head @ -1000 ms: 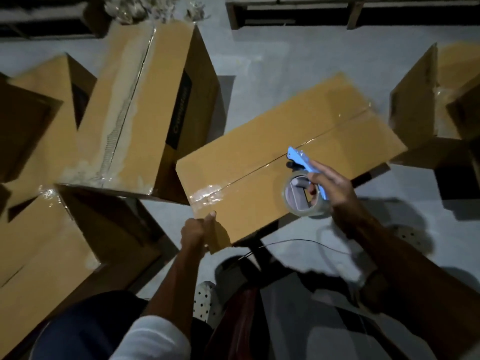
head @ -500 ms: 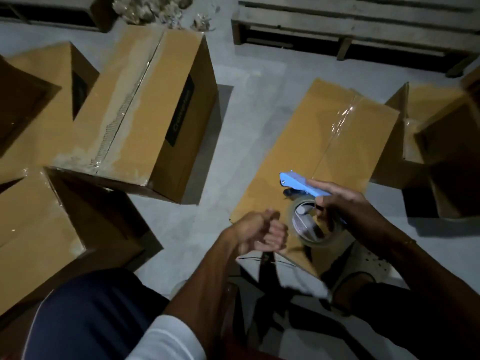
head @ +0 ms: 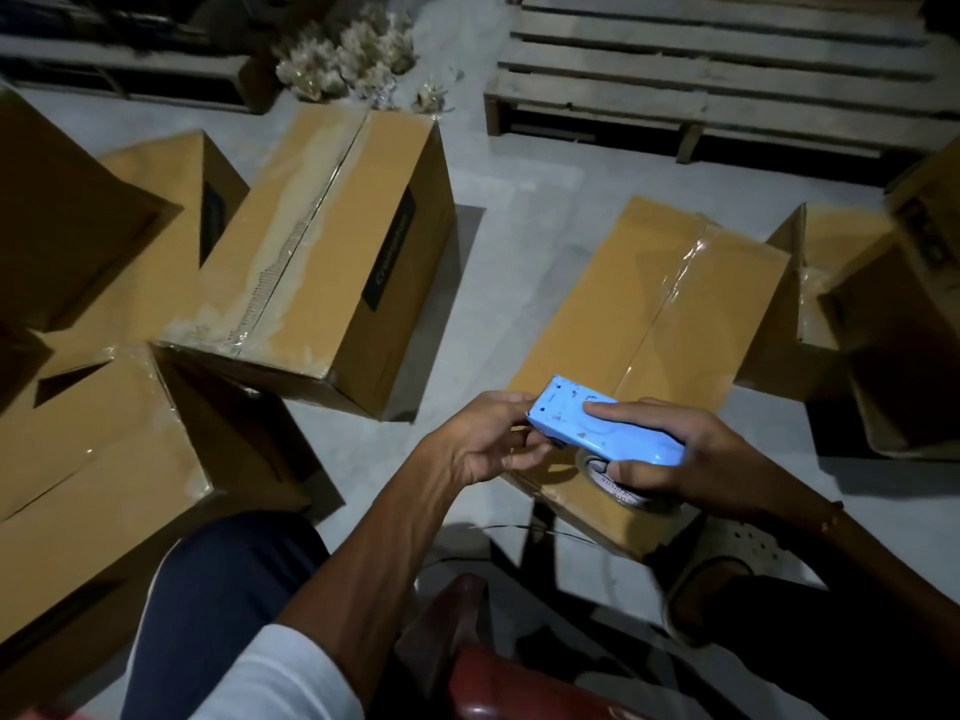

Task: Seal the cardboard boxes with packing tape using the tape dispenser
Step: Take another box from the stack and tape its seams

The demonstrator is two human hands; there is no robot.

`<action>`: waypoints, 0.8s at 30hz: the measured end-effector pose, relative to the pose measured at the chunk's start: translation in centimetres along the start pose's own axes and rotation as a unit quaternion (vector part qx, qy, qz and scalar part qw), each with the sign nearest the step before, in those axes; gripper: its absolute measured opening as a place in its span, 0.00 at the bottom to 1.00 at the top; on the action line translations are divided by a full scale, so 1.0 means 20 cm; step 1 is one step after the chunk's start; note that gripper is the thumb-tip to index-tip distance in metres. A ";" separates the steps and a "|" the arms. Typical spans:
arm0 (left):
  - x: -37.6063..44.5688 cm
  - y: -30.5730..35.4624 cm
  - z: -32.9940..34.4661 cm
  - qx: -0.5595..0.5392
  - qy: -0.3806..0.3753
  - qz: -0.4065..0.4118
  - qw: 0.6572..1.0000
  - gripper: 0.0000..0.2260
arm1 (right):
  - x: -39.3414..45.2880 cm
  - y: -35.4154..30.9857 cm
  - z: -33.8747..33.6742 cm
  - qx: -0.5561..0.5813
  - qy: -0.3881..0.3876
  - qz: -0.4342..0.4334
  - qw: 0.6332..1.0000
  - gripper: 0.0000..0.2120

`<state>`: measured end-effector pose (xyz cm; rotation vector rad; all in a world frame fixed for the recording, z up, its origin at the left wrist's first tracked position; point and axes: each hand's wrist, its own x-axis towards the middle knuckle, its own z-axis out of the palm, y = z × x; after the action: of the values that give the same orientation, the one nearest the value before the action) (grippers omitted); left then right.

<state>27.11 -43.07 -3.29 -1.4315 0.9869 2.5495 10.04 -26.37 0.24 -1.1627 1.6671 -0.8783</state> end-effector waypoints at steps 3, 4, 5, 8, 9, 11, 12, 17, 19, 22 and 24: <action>-0.01 -0.01 -0.02 0.030 0.007 0.021 0.999 0.07 | -0.03 0.00 0.03 -0.033 0.002 -0.020 0.999 0.25; 0.00 -0.02 -0.02 0.050 0.018 0.033 0.998 0.06 | -0.04 0.00 0.03 -0.042 0.003 -0.027 0.999 0.26; 0.00 -0.02 -0.02 0.079 0.029 0.044 0.995 0.05 | -0.04 0.00 0.04 -0.059 0.004 -0.034 0.998 0.27; 0.03 -0.04 -0.01 0.173 0.065 0.079 0.980 0.10 | -0.06 -0.01 0.08 -0.143 0.022 -0.046 0.988 0.28; 0.06 -0.05 -0.02 0.196 0.077 0.090 0.973 0.12 | -0.06 -0.01 0.09 -0.171 0.030 -0.052 0.983 0.29; 0.12 -0.07 -0.10 0.228 0.135 0.129 0.956 0.14 | -0.07 0.00 0.09 -0.222 0.025 -0.057 0.973 0.30; 0.14 -0.07 -0.17 0.250 0.184 0.153 0.938 0.14 | -0.08 0.01 0.07 -0.242 0.009 -0.052 0.969 0.30; 0.19 -0.10 -0.52 0.370 0.271 0.152 0.876 0.11 | -0.25 0.12 0.00 -0.244 -0.113 0.059 0.961 0.26; 0.23 -0.18 -0.53 0.398 0.266 0.144 0.866 0.10 | -0.29 0.16 0.06 -0.158 -0.110 0.099 0.976 0.26; 0.33 -0.29 -0.50 0.408 0.299 0.152 0.849 0.09 | -0.27 0.23 0.15 -0.266 -0.135 0.124 0.946 0.29; 0.36 -0.34 -0.50 0.423 0.302 0.172 0.837 0.09 | -0.24 0.24 0.18 -0.350 -0.159 0.143 0.912 0.31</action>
<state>32.88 -45.01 -15.93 -1.8146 2.2417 1.3387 12.59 -20.60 -4.00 -1.3779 1.8558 0.1288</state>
